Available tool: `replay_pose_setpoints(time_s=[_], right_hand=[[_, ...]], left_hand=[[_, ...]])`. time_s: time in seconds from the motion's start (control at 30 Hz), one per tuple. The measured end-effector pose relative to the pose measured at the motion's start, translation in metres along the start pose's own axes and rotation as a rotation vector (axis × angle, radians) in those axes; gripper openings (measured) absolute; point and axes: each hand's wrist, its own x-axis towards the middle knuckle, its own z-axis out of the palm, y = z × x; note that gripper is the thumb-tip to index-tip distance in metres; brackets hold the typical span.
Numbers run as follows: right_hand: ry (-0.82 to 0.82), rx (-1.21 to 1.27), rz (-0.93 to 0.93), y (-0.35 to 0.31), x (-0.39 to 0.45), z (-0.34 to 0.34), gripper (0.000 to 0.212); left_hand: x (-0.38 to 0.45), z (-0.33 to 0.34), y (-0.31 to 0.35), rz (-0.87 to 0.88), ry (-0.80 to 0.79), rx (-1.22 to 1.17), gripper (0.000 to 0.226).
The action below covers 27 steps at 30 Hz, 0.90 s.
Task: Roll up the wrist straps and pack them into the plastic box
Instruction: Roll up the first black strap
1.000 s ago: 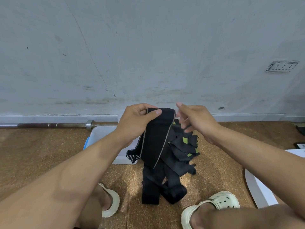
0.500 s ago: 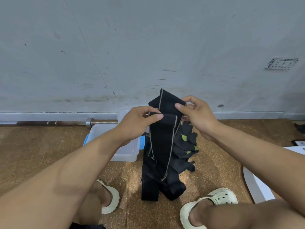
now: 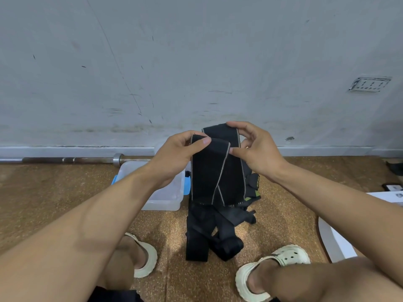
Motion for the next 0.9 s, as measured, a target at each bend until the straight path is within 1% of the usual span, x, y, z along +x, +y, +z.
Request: replay_pose_setpoints(time_s=[0.1,0.2,0.27,0.3,0.33,0.4,0.43,0.47,0.57,0.7,0.8,0.9], right_hand=[[-0.095,-0.057,-0.017,-0.001,0.000,-0.002,0.069],[-0.187,-0.040,-0.012,0.000,-0.002,-0.001,0.082],[-0.205,0.038,0.060,-0.001,-0.002,0.001,0.093],[-0.212,0.130,0.113,-0.003,-0.003,0.002,0.093],[-0.229,0.230,0.160,-0.005,-0.004,0.003,0.084],[-0.278,0.368,0.222,-0.010,-0.006,0.009,0.051],[-0.276,0.391,0.249,-0.011,-0.007,0.012,0.037],[-0.255,0.390,0.271,-0.013,-0.008,0.014,0.029],[-0.156,0.397,0.304,-0.013,-0.007,0.017,0.028],[-0.029,0.464,0.270,-0.011,-0.004,0.012,0.023],[0.012,0.461,0.246,-0.012,-0.003,0.005,0.022],[0.001,0.501,0.294,-0.011,-0.001,-0.001,0.030]], left_hand=[[-0.001,0.000,0.001,0.010,0.015,-0.008,0.015],[-0.001,0.000,0.000,0.014,0.033,-0.017,0.016],[-0.001,-0.001,0.000,0.019,0.048,-0.011,0.016],[-0.001,-0.001,0.000,0.018,0.048,-0.006,0.015],[-0.001,-0.001,0.000,0.018,0.045,0.003,0.015],[-0.001,0.001,0.000,0.017,0.041,0.007,0.013],[-0.002,0.002,0.001,0.016,0.037,0.000,0.013],[-0.002,0.003,0.001,0.014,0.030,-0.005,0.012],[-0.004,0.003,0.002,0.016,0.032,-0.005,0.011],[-0.001,-0.002,-0.001,0.050,0.141,0.008,0.010],[0.000,-0.006,-0.001,0.047,0.195,-0.015,0.012],[0.001,-0.008,-0.001,0.047,0.241,-0.038,0.013]])
